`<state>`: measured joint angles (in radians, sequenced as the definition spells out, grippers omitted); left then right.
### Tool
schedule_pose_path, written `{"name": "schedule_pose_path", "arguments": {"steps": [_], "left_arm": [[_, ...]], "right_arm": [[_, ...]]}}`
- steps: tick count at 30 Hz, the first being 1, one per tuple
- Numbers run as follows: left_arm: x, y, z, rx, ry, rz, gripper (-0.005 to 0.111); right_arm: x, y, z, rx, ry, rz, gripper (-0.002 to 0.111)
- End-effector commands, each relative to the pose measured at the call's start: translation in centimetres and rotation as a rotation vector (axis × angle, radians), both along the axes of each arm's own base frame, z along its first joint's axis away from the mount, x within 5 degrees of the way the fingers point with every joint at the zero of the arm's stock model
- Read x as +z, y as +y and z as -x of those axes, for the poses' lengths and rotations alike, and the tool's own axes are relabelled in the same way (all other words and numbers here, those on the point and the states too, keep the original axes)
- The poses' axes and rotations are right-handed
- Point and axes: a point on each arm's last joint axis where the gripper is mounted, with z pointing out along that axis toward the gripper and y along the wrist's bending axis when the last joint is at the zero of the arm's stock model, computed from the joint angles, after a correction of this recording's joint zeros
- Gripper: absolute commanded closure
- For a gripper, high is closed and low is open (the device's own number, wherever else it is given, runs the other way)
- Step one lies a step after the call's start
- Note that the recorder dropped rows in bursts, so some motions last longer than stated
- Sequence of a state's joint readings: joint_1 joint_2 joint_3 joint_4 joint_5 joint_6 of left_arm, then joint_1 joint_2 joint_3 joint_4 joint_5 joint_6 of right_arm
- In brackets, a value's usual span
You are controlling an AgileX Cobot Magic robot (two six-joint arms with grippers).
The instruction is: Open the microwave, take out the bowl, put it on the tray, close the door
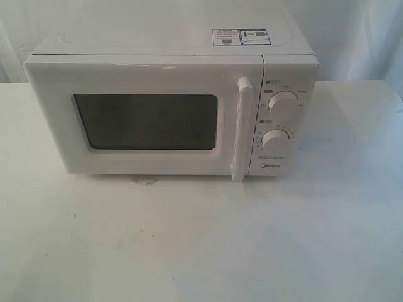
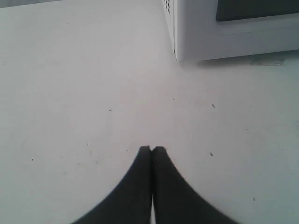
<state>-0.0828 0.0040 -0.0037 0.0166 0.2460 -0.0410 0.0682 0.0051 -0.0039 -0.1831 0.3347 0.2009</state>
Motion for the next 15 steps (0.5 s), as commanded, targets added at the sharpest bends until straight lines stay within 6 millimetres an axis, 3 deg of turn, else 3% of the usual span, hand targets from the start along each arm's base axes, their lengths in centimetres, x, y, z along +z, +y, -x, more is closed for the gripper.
{"name": "schedule_pose_path", "arguments": {"steps": [1, 8, 15], "left_arm": [[-0.1, 0.0, 0.0, 0.004, 0.001, 0.006, 0.107], [-0.1, 0.0, 0.0, 0.004, 0.001, 0.006, 0.107], [-0.1, 0.0, 0.0, 0.004, 0.001, 0.006, 0.107]], "right_arm": [[1.6, 0.2, -0.2, 0.042, -0.194, 0.119, 0.108], [5.0, 1.0, 0.3, 0.101, -0.578, 0.116, 0.108], [6.2, 1.2, 0.8, 0.122, -0.721, 0.109, 0.108]]}}
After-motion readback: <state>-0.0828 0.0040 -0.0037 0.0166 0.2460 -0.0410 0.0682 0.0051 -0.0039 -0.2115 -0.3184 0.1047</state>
